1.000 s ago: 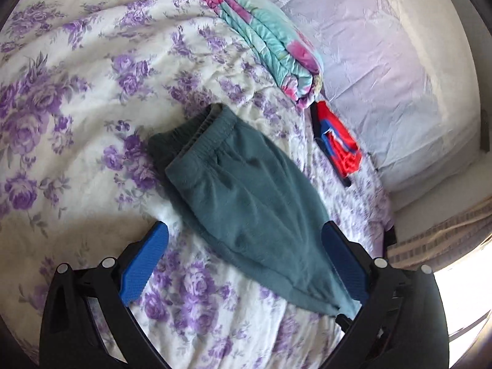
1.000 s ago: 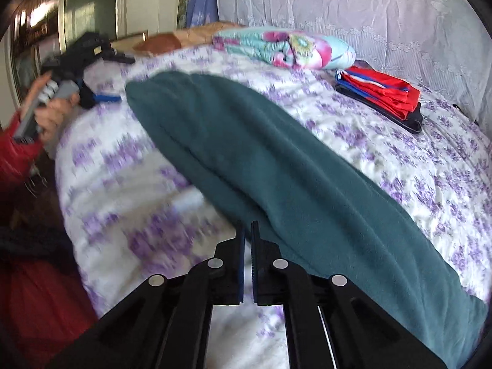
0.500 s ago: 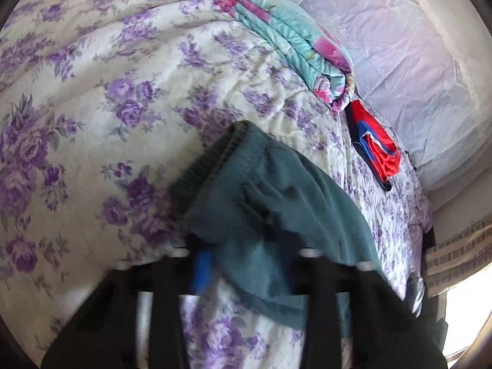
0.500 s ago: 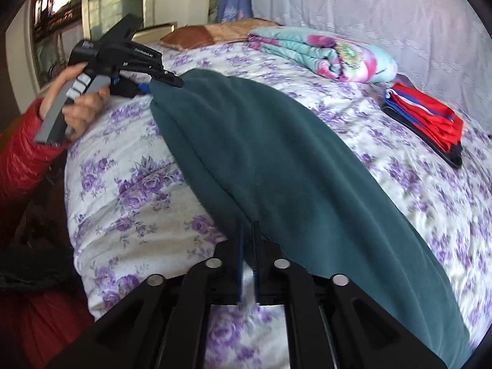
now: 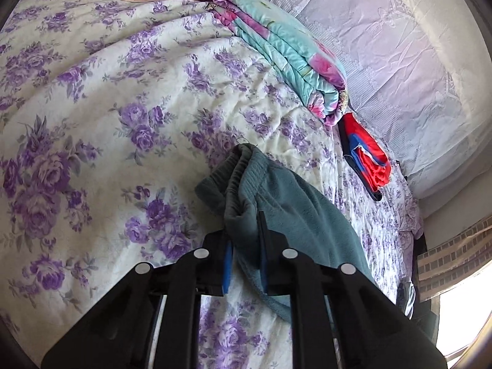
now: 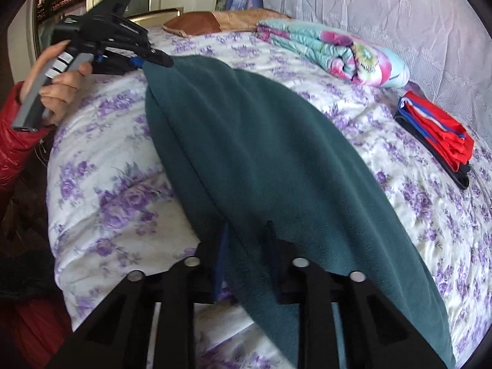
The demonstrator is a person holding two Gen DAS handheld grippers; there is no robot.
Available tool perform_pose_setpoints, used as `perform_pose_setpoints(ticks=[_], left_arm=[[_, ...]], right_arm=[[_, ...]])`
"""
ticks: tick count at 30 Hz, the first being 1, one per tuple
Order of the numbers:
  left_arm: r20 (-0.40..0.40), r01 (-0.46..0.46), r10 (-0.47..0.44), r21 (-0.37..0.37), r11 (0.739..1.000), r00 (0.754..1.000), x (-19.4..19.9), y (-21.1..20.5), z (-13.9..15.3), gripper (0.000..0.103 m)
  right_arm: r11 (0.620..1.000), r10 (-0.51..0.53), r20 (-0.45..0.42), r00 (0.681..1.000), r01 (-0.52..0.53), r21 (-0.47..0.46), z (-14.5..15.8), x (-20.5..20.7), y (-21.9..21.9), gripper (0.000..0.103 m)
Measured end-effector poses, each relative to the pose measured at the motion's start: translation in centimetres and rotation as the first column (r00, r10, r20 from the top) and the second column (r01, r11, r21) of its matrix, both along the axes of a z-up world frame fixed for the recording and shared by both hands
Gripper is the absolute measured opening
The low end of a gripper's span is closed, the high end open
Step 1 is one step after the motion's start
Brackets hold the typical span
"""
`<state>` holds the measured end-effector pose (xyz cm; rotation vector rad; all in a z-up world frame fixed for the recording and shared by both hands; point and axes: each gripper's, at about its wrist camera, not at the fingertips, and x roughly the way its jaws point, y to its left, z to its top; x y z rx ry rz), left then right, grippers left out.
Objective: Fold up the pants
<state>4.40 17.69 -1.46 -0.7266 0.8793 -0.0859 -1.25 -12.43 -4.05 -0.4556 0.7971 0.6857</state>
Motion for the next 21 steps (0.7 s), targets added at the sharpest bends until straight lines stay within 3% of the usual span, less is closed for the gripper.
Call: perform_pose_setpoints(ticks=[3, 8, 12, 15, 16, 17, 19, 21], left_arm=[[-0.004, -0.001, 0.001, -0.026, 1.000, 1.000, 0.1, 0.4, -0.2, 0.013], [0.014, -0.011, 0.011, -0.029, 1.000, 1.000, -0.2, 0.8, 0.4, 0.013], [0.036, -0.027, 0.027, -0.011, 1.000, 0.999, -0.8, 1.4, 1.1, 0.013], [0.005, -0.030, 0.030, -0.018, 0.999, 1.000, -1.1, 1.7, 0.2, 0.013], [-0.001, -0.031, 0.031, -0.012, 0.999, 1.000, -1.3, 1.8, 0.0, 0.013], [-0.004, -0.029, 0.028, -0.008, 1.000, 1.000, -1.6, 1.9, 0.0, 0.013], [0.005, -0.031, 0.031, -0.003, 1.000, 1.000, -2.3, 2.2, 0.0, 0.016], [0.028, -0.074, 0.072, 0.053, 0.996, 0.997, -3.7, 2.7, 0.7, 0.019]], right_arm=[[1.000, -0.001, -0.003, 1.000, 0.001, 0.002, 0.1, 0.3, 0.1, 0.004], [0.997, 0.009, 0.005, 1.000, -0.010, 0.081, 1.6, -1.1, -0.3, 0.004], [0.998, 0.045, -0.017, 0.999, -0.044, 0.048, 0.8, -2.0, 0.5, 0.004], [0.999, 0.042, -0.019, 0.999, -0.041, 0.029, -0.3, -2.0, 0.6, 0.010], [0.998, 0.041, -0.014, 0.999, -0.040, 0.047, 0.0, -2.3, 0.4, 0.025], [0.995, 0.046, -0.020, 0.999, -0.044, 0.090, 0.6, -2.8, 0.0, 0.033], [0.988, 0.050, -0.004, 0.999, -0.049, 0.146, 1.3, -3.7, -0.6, 0.037], [0.986, 0.042, 0.003, 0.999, -0.042, 0.160, 1.4, -4.3, -1.1, 0.041]])
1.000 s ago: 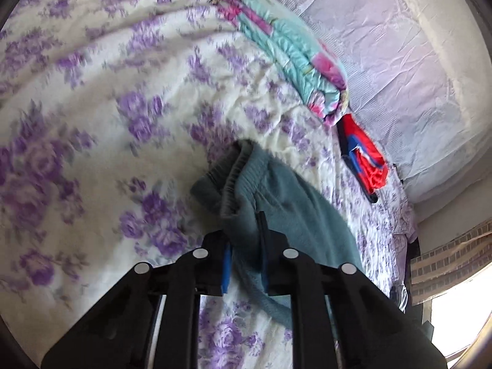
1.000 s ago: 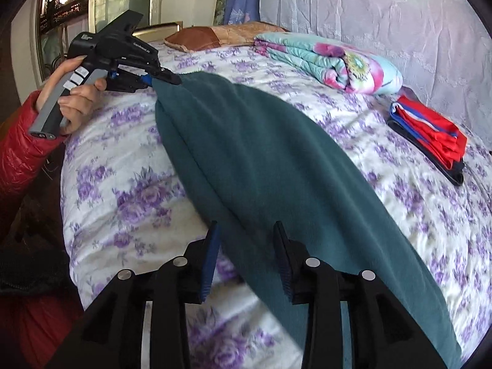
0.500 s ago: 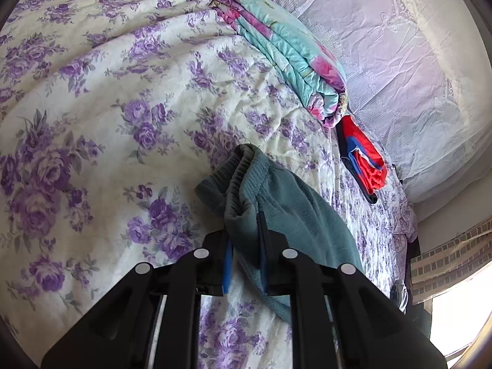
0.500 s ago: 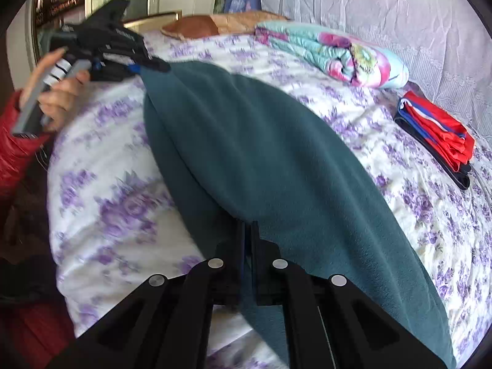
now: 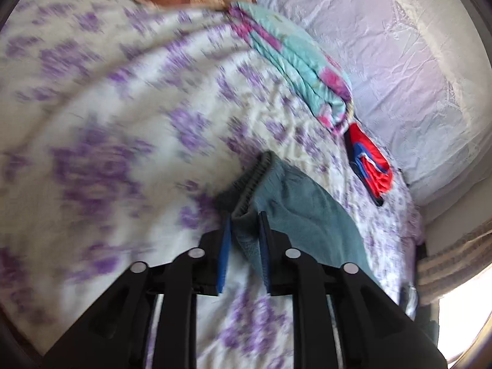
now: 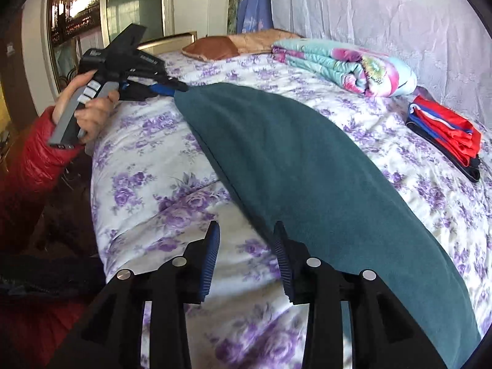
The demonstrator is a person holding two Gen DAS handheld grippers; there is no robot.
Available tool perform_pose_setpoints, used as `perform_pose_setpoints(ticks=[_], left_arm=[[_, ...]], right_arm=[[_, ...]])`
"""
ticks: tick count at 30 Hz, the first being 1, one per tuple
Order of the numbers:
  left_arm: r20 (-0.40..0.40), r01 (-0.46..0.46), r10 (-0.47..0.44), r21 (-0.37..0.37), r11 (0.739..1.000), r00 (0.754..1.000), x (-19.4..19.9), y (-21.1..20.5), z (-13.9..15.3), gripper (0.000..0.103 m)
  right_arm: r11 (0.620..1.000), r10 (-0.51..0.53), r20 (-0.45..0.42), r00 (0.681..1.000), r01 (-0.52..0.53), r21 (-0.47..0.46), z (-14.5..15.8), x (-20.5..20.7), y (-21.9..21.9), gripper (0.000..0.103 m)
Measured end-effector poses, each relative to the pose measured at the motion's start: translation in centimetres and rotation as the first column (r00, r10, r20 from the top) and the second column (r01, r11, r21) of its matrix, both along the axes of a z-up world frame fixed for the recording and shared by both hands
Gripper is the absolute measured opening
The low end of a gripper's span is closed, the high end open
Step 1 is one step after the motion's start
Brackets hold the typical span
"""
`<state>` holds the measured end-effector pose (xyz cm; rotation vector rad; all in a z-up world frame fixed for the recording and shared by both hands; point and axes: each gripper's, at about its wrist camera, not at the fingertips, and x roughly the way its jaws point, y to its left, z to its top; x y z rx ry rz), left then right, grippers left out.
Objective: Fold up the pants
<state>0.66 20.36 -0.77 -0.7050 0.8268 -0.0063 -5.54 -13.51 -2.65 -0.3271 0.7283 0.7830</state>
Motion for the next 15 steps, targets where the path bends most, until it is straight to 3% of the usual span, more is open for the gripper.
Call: perform_pose_setpoints(ticks=[2, 3, 5, 7, 8, 9, 13, 14, 15], left_arm=[[0.020, -0.040, 0.039, 0.060, 0.997, 0.999, -1.3, 0.2, 0.9, 0.021], [0.027, -0.040, 0.039, 0.061, 0.997, 0.999, -1.6, 0.2, 1.2, 0.022], [0.038, -0.002, 0.001, 0.041, 0.999, 0.999, -1.8, -0.6, 1.7, 0.024], [0.051, 0.063, -0.066, 0.053, 0.997, 0.997, -1.6, -2.7, 2.4, 0.033], [0.054, 0.103, -0.107, 0.074, 0.992, 0.993, -1.3, -4.1, 2.8, 0.044], [0.056, 0.153, -0.158, 0.097, 0.983, 0.986, -0.7, -6.1, 3.1, 0.051], [0.059, 0.368, -0.379, 0.139, 0.919, 0.924, 2.2, -14.5, 3.4, 0.052], [0.055, 0.407, -0.419, 0.153, 0.901, 0.906, 2.7, -16.4, 3.2, 0.052], [0.046, 0.436, -0.450, 0.171, 0.883, 0.892, 3.1, -18.1, 3.0, 0.052]], right_arm=[[1.000, -0.031, -0.058, 0.998, 0.030, -0.008, -1.0, 0.7, -0.5, 0.058], [0.999, -0.047, -0.123, 0.991, 0.045, -0.014, -2.1, 1.5, -1.0, 0.059], [0.995, -0.067, -0.127, 0.990, 0.075, 0.058, -1.6, 1.3, -2.4, 0.059], [0.983, -0.102, -0.110, 0.989, 0.118, 0.144, -0.1, 0.5, -4.3, 0.060], [0.972, -0.113, -0.103, 0.988, 0.131, 0.195, 0.8, 0.1, -5.6, 0.062], [0.958, -0.137, -0.102, 0.985, 0.158, 0.239, 1.7, -0.1, -7.3, 0.063], [0.913, -0.214, -0.172, 0.961, 0.260, 0.315, 3.7, 3.0, -12.1, 0.061], [0.904, -0.238, -0.193, 0.952, 0.290, 0.314, 4.0, 4.8, -12.8, 0.056], [0.900, -0.242, -0.213, 0.946, 0.302, 0.316, 4.2, 6.2, -13.1, 0.044]])
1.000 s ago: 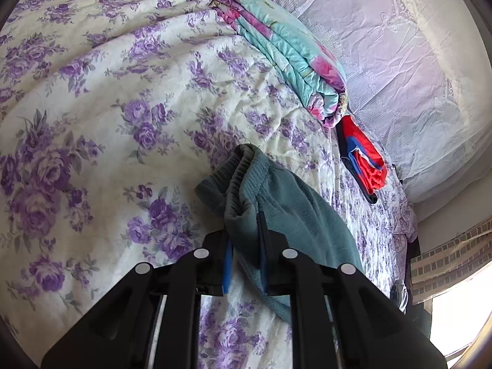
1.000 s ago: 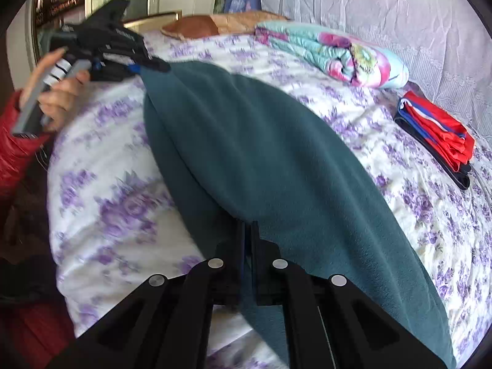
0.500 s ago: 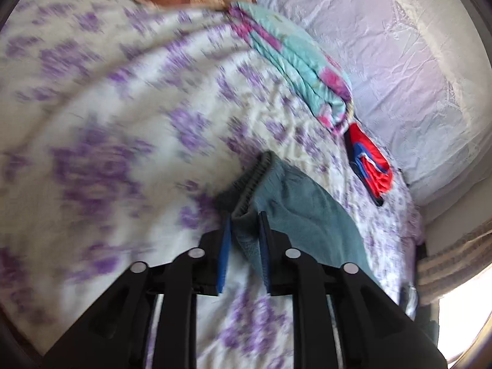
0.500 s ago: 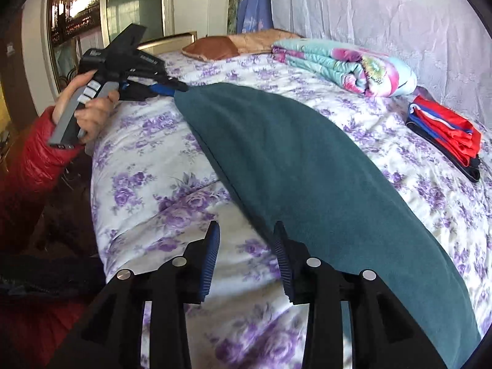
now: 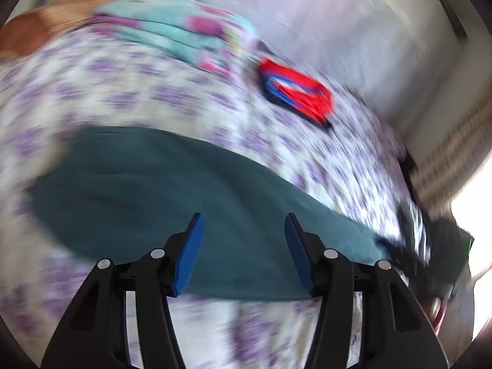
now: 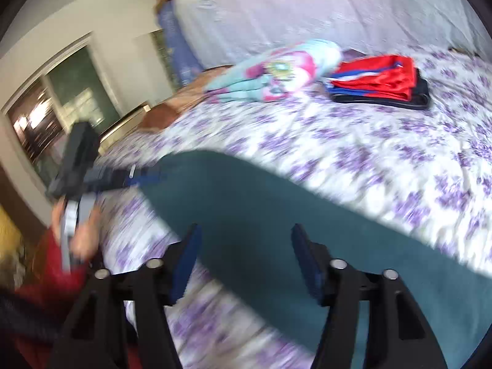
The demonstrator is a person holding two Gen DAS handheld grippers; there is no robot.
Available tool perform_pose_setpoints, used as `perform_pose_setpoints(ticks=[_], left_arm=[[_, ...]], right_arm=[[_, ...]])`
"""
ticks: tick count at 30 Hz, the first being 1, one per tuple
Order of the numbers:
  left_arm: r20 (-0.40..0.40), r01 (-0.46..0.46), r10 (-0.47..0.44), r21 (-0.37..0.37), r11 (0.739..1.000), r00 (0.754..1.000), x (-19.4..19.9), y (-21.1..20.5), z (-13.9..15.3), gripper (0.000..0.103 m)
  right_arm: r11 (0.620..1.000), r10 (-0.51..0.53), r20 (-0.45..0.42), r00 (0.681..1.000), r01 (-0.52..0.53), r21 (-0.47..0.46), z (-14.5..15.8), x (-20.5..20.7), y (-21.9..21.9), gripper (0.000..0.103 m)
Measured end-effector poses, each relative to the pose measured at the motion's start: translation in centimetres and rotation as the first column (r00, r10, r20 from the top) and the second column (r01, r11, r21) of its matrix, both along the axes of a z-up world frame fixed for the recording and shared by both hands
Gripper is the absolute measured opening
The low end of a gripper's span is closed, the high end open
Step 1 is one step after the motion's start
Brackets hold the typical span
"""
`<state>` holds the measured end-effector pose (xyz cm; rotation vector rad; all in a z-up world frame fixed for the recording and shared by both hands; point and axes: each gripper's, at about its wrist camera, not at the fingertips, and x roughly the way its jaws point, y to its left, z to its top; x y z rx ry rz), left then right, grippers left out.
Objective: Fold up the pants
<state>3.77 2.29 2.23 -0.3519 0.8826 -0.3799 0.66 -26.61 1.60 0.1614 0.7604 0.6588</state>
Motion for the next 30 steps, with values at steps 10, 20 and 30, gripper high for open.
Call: perform_pose_setpoints(ticks=[10, 20, 30], left_arm=[[-0.026, 0.190, -0.188, 0.117, 0.975, 0.982, 0.4, -6.9, -6.2, 0.050], [-0.010, 0.187, -0.186, 0.029, 0.982, 0.982, -0.2, -6.4, -6.3, 0.053], [0.005, 0.196, -0.196, 0.037, 0.980, 0.981, -0.6, -6.9, -6.0, 0.058]], right_arm=[[0.982, 0.091, -0.344, 0.935, -0.028, 0.185, -3.4, 15.0, 5.4, 0.037], [0.970, 0.237, -0.391, 0.889, -0.193, 0.148, -5.3, 14.1, 10.1, 0.053], [0.966, 0.258, -0.302, 0.918, -0.239, 0.098, -5.4, 8.9, 10.7, 0.071]])
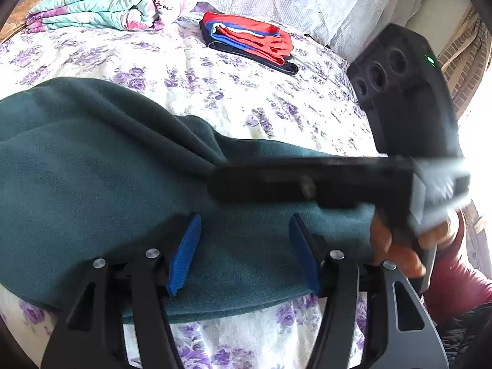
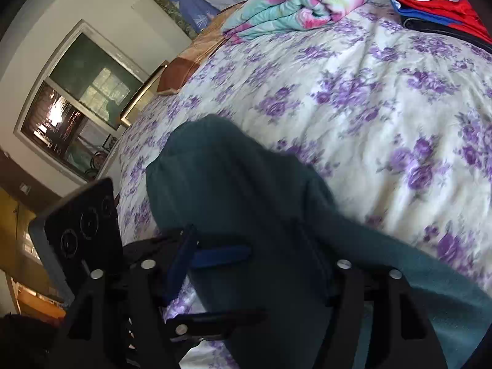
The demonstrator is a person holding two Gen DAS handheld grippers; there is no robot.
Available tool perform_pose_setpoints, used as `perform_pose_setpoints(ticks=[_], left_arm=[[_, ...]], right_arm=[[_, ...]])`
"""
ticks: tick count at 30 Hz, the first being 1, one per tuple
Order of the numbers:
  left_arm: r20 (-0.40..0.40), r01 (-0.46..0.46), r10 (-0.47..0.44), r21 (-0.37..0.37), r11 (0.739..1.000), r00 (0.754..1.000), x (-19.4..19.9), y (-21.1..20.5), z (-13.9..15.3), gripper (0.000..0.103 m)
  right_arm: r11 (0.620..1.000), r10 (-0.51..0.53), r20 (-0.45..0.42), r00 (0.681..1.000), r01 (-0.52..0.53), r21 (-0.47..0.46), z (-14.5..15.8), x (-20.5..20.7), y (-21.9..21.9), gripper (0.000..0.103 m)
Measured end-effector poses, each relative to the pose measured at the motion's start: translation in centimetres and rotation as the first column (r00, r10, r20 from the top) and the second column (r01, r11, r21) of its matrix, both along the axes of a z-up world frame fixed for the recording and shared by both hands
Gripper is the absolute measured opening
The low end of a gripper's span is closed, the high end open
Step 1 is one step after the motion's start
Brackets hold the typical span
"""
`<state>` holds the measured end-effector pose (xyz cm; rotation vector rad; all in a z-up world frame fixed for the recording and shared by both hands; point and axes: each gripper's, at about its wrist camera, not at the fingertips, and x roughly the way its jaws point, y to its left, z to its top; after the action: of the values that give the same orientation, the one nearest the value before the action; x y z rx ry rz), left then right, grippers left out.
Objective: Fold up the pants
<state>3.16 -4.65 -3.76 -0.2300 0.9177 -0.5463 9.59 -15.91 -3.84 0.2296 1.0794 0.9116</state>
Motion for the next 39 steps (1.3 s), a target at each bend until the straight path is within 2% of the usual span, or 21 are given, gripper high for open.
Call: perform_pose_setpoints(ticks=[3, 5, 7, 10, 12, 14, 17, 20, 28, 31, 34, 37, 39], left_arm=[[0.004, 0.003, -0.003, 0.004, 1.000, 1.000, 0.2, 0.0, -0.1, 0.059], [0.005, 0.003, -0.003, 0.002, 1.000, 1.000, 0.3, 0.0, -0.1, 0.059], [0.004, 0.002, -0.002, -0.003, 1.000, 1.000, 0.2, 0.1, -0.1, 0.059], [0.002, 0.004, -0.004, -0.008, 1.000, 1.000, 0.2, 0.3, -0.1, 0.059], [0.002, 0.003, -0.003, -0.009, 1.000, 1.000, 0.2, 0.4, -0.1, 0.059], [0.002, 0.004, -0.004, -0.012, 1.000, 1.000, 0.2, 0.4, -0.1, 0.059], [0.001, 0.006, -0.006, -0.014, 1.000, 1.000, 0.2, 0.5, -0.1, 0.060], [0.003, 0.011, -0.011, -0.013, 1.000, 1.000, 0.2, 0.4, -0.1, 0.062], [0.005, 0.011, -0.011, -0.012, 1.000, 1.000, 0.1, 0.3, 0.0, 0.063], [0.005, 0.011, -0.011, -0.012, 1.000, 1.000, 0.1, 0.3, -0.1, 0.063], [0.005, 0.012, -0.012, -0.011, 1.000, 1.000, 0.1, 0.3, -0.1, 0.063], [0.005, 0.011, -0.011, -0.013, 1.000, 1.000, 0.1, 0.3, 0.0, 0.063], [0.006, 0.012, -0.012, -0.012, 1.000, 1.000, 0.2, 0.2, 0.0, 0.064]], right_arm=[[1.000, -0.018, 0.031, 0.999, 0.018, -0.012, 0.4, 0.1, 0.2, 0.071], [0.999, -0.032, 0.012, 0.999, 0.032, 0.040, 1.2, 1.1, -0.5, 0.071], [0.992, -0.073, -0.002, 0.997, 0.073, 0.100, 2.3, 2.6, -1.5, 0.071], [0.992, -0.088, -0.001, 0.996, 0.088, 0.095, 3.1, 5.9, -2.0, 0.074], [0.993, -0.099, -0.054, 0.994, 0.102, 0.056, 1.9, 8.2, -1.7, 0.074], [0.994, -0.094, -0.154, 0.984, 0.103, 0.048, -0.1, 9.8, -1.8, 0.074], [0.990, -0.042, -0.246, 0.968, 0.073, 0.118, -1.9, 9.5, -2.0, 0.074], [0.983, 0.010, -0.281, 0.960, 0.042, 0.179, -1.9, 8.2, -2.0, 0.075], [0.977, 0.082, -0.240, 0.967, -0.031, 0.209, 0.5, 5.3, 0.3, 0.080], [0.984, 0.068, -0.257, 0.964, -0.022, 0.178, 0.2, 5.0, 0.7, 0.080], [0.981, 0.063, -0.301, 0.951, -0.004, 0.193, -0.3, 4.7, 0.3, 0.080], [0.974, 0.078, -0.365, 0.928, 0.008, 0.228, -1.0, 4.4, -0.3, 0.081], [0.967, 0.068, -0.406, 0.912, 0.039, 0.250, -1.4, 4.8, -0.1, 0.086]])
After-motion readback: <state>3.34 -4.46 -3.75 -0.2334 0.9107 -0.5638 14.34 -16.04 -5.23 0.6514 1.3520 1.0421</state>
